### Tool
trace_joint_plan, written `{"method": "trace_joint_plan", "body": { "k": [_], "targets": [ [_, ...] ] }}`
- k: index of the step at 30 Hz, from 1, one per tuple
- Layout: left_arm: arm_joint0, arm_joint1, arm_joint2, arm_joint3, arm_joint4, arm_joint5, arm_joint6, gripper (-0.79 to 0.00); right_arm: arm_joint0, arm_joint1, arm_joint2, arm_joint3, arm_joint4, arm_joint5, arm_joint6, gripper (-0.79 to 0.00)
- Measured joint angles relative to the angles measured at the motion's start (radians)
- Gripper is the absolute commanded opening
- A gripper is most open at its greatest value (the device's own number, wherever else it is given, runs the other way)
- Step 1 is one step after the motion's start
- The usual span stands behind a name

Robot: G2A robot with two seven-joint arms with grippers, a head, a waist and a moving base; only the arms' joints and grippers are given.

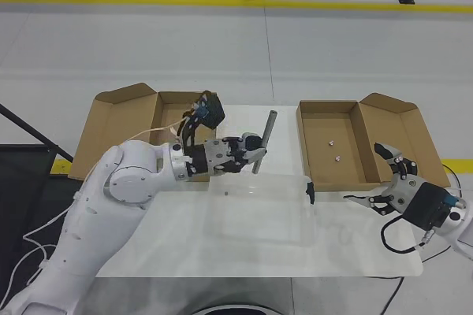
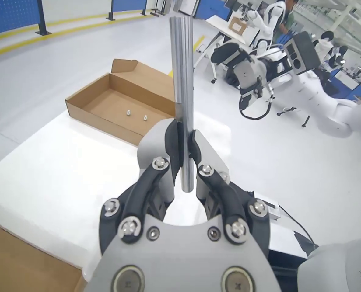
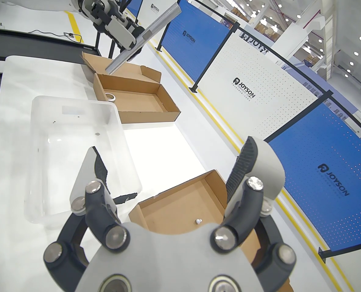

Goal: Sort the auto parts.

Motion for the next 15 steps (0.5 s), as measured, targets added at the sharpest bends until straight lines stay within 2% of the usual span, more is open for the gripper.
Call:
{"method": "trace_joint_plan", "body": {
  "k": [6,12,15],
  "targets": [
    [0.018,0.011,-0.038,-0.030,0.042,0.028,-0.030,-0.785,0.000,0.000,0.000,0.000,0.000,0.000,0.000,0.000],
    [0.049,0.032,-0.151,-0.042,0.182,0.163,-0.042,-0.785,0.000,0.000,0.000,0.000,0.000,0.000,0.000,0.000],
    [0.074,0.038,-0.194,-0.052,0.190,0.194,-0.034,-0.785,0.000,0.000,0.000,0.000,0.000,0.000,0.000,0.000]
  ]
}}
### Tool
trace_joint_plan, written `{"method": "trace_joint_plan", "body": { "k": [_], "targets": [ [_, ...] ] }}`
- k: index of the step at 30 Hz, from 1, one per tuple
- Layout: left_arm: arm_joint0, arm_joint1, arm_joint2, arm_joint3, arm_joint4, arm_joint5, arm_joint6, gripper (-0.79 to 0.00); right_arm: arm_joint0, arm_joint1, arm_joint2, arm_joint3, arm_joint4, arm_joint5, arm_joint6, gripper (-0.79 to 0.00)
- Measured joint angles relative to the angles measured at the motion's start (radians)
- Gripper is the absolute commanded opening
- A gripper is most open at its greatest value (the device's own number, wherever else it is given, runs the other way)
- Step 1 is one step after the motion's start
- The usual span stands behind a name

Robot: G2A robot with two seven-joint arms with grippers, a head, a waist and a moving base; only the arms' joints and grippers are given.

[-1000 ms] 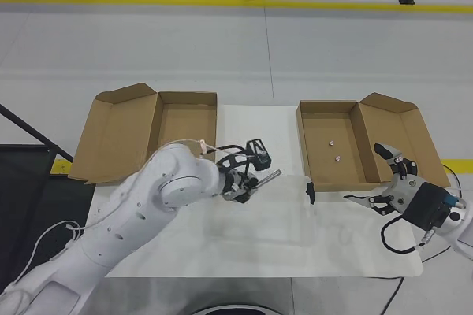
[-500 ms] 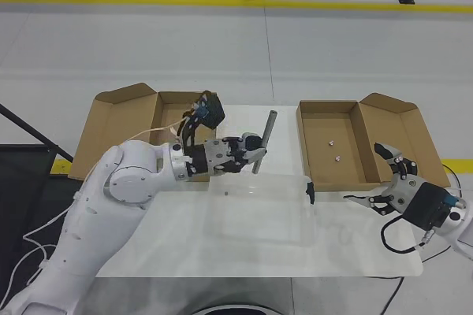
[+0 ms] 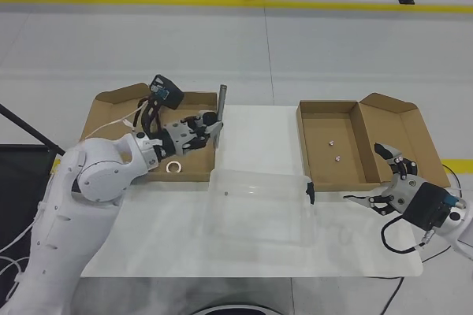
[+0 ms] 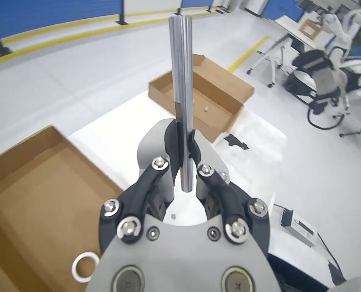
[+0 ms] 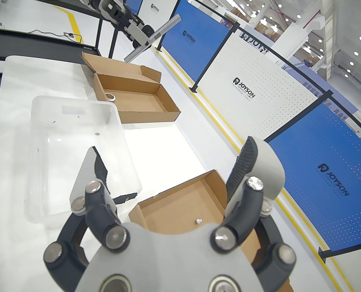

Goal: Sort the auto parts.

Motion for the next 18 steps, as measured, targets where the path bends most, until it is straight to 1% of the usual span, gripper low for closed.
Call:
{"method": "trace_joint_plan", "body": {
  "k": [9,11,13,16,18],
  "targets": [
    [0.001,0.000,0.004,-0.002,-0.002,-0.002,0.001,-0.785,0.000,0.000,0.000,0.000,0.000,0.000,0.000,0.000],
    [0.004,0.000,0.004,0.003,0.004,0.010,0.003,-0.785,0.000,0.000,0.000,0.000,0.000,0.000,0.000,0.000],
    [-0.013,0.001,-0.007,0.040,0.019,0.044,0.012,-0.785,0.000,0.000,0.000,0.000,0.000,0.000,0.000,0.000],
    [-0.063,-0.002,-0.005,0.150,0.020,0.088,0.025,-0.785,0.000,0.000,0.000,0.000,0.000,0.000,0.000,0.000],
    [-0.111,-0.007,0.008,0.247,0.021,0.110,0.033,-0.785,0.000,0.000,0.000,0.000,0.000,0.000,0.000,0.000]
  ]
}}
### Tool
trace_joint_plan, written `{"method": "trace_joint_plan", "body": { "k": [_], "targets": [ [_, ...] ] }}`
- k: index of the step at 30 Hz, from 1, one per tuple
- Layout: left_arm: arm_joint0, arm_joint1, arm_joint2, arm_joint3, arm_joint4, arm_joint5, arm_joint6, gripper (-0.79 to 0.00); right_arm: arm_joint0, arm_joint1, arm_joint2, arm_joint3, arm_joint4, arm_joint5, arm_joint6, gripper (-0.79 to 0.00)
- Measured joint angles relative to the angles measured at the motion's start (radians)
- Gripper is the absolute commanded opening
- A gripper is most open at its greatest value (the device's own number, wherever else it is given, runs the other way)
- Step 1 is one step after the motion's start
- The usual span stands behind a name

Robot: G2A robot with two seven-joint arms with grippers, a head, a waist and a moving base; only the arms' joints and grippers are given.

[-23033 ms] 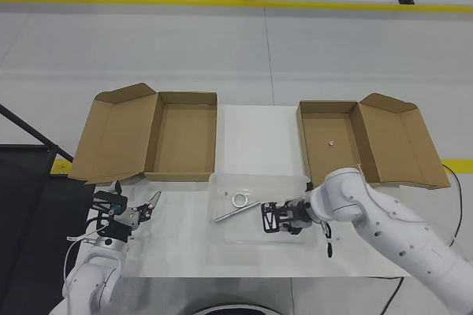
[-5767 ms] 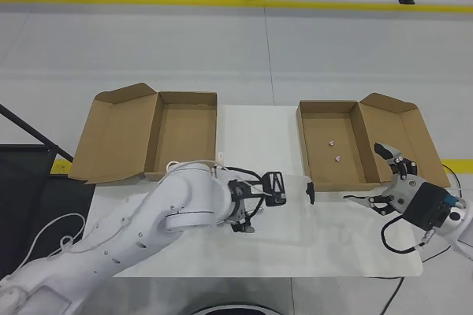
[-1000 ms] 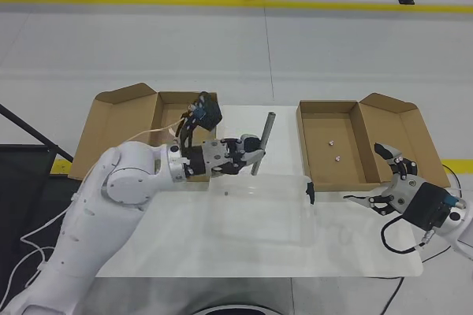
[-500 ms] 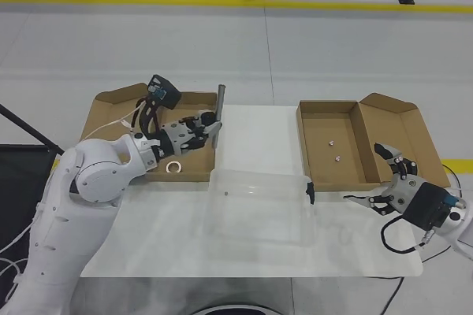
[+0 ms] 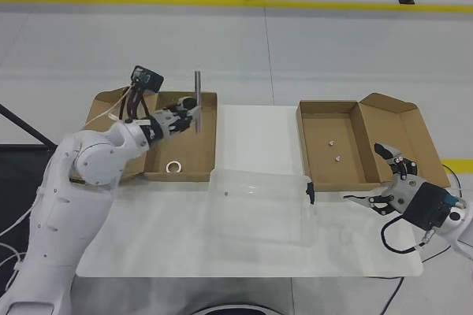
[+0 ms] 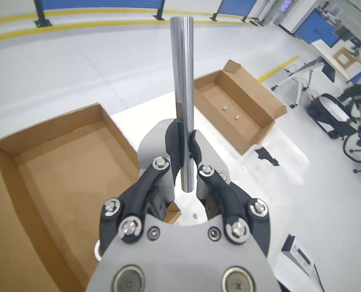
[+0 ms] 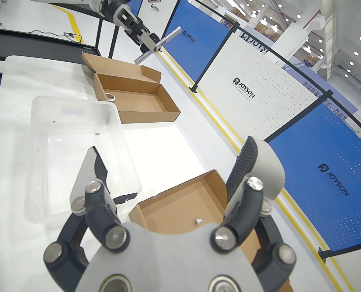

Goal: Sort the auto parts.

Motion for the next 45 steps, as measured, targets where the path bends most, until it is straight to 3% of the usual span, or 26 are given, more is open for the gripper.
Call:
{"method": "trace_joint_plan", "body": {
  "k": [7,12,17,27,28,30,35,38,45],
  "targets": [
    [-0.186,-0.030,0.119,0.357,0.002,0.033,-0.037,-0.785,0.000,0.000,0.000,0.000,0.000,0.000,0.000,0.000],
    [-0.312,-0.077,0.261,0.609,0.070,0.073,-0.018,-0.785,0.000,0.000,0.000,0.000,0.000,0.000,0.000,0.000],
    [-0.418,-0.136,0.375,0.819,-0.008,0.047,-0.135,-0.785,0.000,0.000,0.000,0.000,0.000,0.000,0.000,0.000],
    [-0.526,-0.213,0.473,1.030,-0.060,0.007,-0.216,-0.785,0.000,0.000,0.000,0.000,0.000,0.000,0.000,0.000],
    [-0.531,-0.217,0.477,1.042,-0.061,0.004,-0.216,-0.739,0.000,0.000,0.000,0.000,0.000,0.000,0.000,0.000],
    [-0.541,-0.226,0.485,1.067,-0.063,-0.001,-0.213,-0.576,0.000,0.000,0.000,0.000,0.000,0.000,0.000,0.000],
    [-0.559,-0.241,0.497,1.107,-0.059,-0.011,-0.202,-0.114,0.000,0.000,0.000,0.000,0.000,0.000,0.000,0.000],
    [-0.568,-0.246,0.499,1.119,-0.057,-0.016,-0.195,0.000,0.000,0.000,0.000,0.000,0.000,0.000,0.000,0.000],
    [-0.581,-0.241,0.483,1.116,-0.056,-0.044,-0.163,0.000,0.000,0.000,0.000,0.000,0.000,0.000,0.000,0.000]
  ]
}}
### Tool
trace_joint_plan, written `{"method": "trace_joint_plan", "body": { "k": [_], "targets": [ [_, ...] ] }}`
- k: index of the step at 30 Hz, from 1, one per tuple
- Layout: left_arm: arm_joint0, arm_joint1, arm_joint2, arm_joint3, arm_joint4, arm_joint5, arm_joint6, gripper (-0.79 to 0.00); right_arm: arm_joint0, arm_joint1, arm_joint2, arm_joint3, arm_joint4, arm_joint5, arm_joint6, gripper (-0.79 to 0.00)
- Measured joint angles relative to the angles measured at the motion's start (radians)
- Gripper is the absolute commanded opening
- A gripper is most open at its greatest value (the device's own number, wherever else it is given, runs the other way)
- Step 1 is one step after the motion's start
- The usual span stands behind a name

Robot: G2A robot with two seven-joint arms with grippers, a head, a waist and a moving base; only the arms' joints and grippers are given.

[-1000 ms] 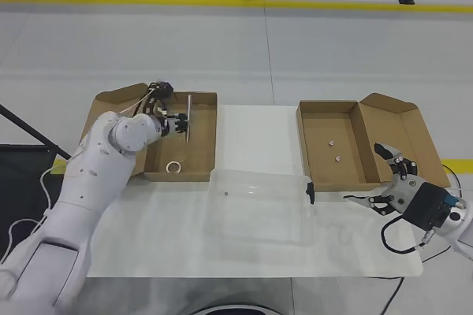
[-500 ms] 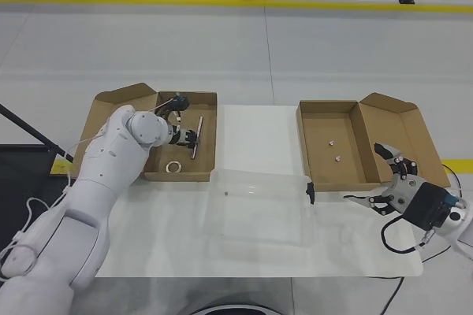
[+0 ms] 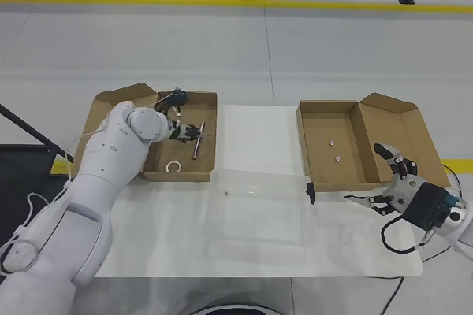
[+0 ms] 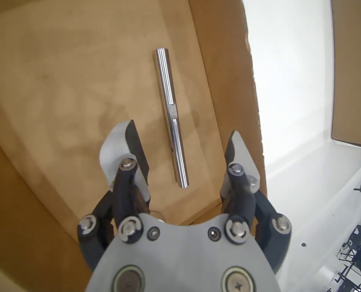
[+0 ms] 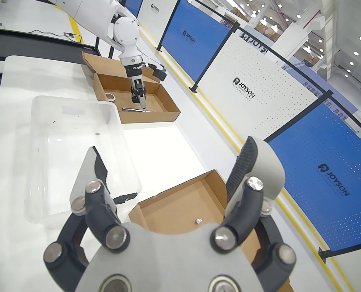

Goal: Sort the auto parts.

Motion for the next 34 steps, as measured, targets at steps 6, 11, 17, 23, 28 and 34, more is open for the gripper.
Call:
{"method": "trace_joint_plan", "body": {
  "k": [6,11,17,23,28,34],
  "targets": [
    [0.015,0.029,-0.054,-0.076,-0.028,-0.062,0.056,0.000,-0.003,-0.001,-0.007,-0.008,-0.002,0.003,0.011,0.000],
    [0.083,0.080,-0.139,-0.217,-0.027,-0.120,0.142,0.000,0.011,-0.005,-0.035,-0.028,-0.010,0.045,0.089,0.000],
    [0.292,0.160,-0.299,-0.538,0.029,-0.141,0.285,0.000,0.026,-0.019,-0.059,-0.005,0.105,0.177,0.170,0.000],
    [0.586,0.218,-0.480,-0.936,0.101,-0.105,0.394,0.000,0.038,-0.034,-0.079,0.043,0.251,0.291,0.235,0.000],
    [0.778,0.237,-0.574,-1.162,0.179,-0.079,0.491,0.000,0.049,-0.044,-0.089,0.072,0.320,0.374,0.281,0.000],
    [0.938,0.244,-0.642,-1.336,0.271,-0.005,0.590,0.000,0.053,-0.055,-0.102,0.082,0.279,0.517,0.346,0.000]
  ]
}}
